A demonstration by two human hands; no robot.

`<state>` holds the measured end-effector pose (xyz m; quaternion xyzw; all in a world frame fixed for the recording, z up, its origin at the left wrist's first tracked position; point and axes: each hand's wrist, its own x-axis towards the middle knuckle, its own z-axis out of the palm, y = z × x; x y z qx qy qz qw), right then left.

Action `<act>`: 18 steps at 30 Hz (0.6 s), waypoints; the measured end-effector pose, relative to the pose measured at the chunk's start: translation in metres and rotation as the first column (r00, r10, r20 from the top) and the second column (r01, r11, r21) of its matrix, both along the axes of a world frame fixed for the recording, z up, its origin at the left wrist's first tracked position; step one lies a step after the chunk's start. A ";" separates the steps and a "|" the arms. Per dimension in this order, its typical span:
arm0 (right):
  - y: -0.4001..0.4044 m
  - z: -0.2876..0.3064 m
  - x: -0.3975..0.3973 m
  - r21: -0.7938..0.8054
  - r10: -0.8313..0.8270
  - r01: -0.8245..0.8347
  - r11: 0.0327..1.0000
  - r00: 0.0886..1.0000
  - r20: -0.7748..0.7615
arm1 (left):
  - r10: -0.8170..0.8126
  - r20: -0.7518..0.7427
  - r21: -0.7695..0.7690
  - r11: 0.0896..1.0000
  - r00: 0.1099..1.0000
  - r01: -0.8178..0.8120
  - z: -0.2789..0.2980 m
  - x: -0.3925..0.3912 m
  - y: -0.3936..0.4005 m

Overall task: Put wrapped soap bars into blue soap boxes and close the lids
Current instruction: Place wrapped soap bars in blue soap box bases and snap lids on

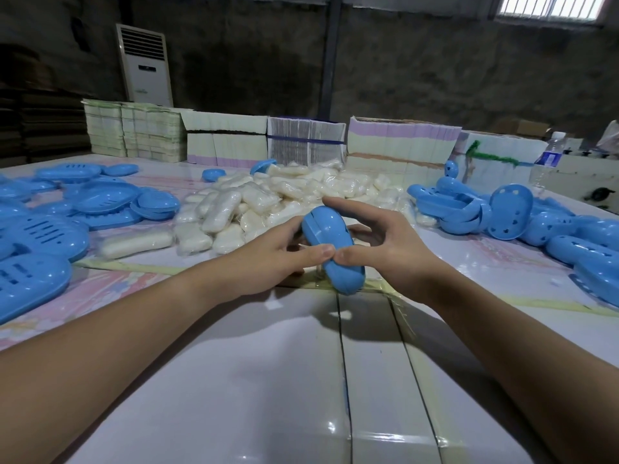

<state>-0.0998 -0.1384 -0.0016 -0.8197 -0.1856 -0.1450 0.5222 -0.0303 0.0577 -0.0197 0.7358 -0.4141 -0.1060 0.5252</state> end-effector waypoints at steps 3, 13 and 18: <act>0.000 0.000 0.000 0.012 0.010 -0.010 1.000 1.000 -0.001 | -0.017 0.005 0.006 1.000 1.000 0.017 0.002 -0.001 0.002; -0.001 0.000 0.003 0.011 0.064 -0.063 0.998 0.997 -0.032 | -0.045 0.035 0.033 0.998 0.998 0.044 0.005 -0.001 0.003; -0.005 -0.008 0.011 0.099 0.151 -0.140 0.985 0.983 -0.107 | -0.007 -0.028 -0.016 1.000 1.000 0.006 0.002 0.001 -0.002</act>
